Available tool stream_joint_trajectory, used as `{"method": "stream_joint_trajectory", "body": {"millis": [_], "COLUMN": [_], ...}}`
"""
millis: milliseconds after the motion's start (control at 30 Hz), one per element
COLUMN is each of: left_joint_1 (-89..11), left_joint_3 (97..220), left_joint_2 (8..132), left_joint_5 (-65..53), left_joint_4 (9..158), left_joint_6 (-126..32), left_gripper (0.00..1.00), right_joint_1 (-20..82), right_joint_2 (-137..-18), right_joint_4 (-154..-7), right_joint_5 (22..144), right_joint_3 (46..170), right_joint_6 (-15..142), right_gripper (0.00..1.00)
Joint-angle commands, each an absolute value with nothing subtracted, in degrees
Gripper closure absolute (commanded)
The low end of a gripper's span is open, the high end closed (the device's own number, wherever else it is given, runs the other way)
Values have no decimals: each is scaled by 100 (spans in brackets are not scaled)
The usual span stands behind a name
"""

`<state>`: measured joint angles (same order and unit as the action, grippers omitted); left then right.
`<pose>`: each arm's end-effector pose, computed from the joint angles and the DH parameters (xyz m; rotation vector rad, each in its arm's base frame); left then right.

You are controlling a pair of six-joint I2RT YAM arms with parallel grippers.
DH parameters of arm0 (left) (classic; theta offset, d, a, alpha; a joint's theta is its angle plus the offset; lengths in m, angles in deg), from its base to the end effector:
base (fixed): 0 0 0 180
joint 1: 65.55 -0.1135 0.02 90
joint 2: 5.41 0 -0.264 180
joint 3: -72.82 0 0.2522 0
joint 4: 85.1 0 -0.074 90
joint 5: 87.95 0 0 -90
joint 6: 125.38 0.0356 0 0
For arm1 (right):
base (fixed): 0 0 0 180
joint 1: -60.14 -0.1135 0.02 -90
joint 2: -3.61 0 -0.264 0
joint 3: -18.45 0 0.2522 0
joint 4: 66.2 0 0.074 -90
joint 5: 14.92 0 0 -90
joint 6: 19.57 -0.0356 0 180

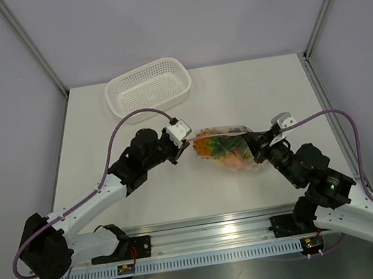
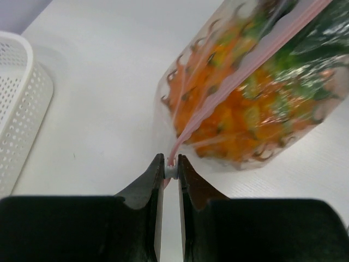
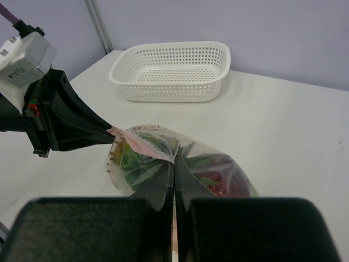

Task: Open the zip-top bag and remove the fake food
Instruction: Unzip the zipper food storage bag at the center of the board.

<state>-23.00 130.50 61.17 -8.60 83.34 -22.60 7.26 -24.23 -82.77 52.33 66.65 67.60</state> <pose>0.1918 -0.1850 0.2786 1.0188 1.6712 -0.5243 0.0892 0.0950 0.3316 -0.3412 1.4903 0.4803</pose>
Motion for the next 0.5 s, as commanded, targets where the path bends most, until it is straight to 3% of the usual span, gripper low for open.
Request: {"method": "stream_joint_trajectory", "body": {"millis": [0, 233, 300, 333, 367, 433, 467], "left_joint_1": [-2582, -2793, -2802, -2802, -2802, -2802, -2802], "left_joint_3": [13123, 13185, 13176, 13167, 13132, 13001, 12939], "left_joint_2": [6340, 6393, 6341, 6253, 6200, 6025, 5806], "left_joint_5": [-418, -761, -867, -876, -876, -911, -972], "left_joint_4": [7868, 7833, 7868, 7955, 7999, 8087, 8305], "left_joint_6": [-2465, -2571, -2606, -2667, -2728, -2817, -2826], "left_gripper": [100, 100, 95, 74, 63, 51, 1], "right_joint_1": [723, 714, 723, 723, 723, 723, 723], "right_joint_2": [-2118, -2197, -2250, -2267, -2302, -2364, -2416], "right_joint_4": [-7337, -7337, -7355, -7363, -7372, -7372, -7398], "right_joint_5": [4633, 4677, 4721, 4747, 4774, 4871, 4914], "right_joint_3": [6790, 6807, 6816, 6825, 6842, 6860, 6886], "right_joint_6": [6726, 6726, 6726, 6735, 6744, 6770, 6779], "right_gripper": [100, 100, 100, 100, 100, 100, 100]}}
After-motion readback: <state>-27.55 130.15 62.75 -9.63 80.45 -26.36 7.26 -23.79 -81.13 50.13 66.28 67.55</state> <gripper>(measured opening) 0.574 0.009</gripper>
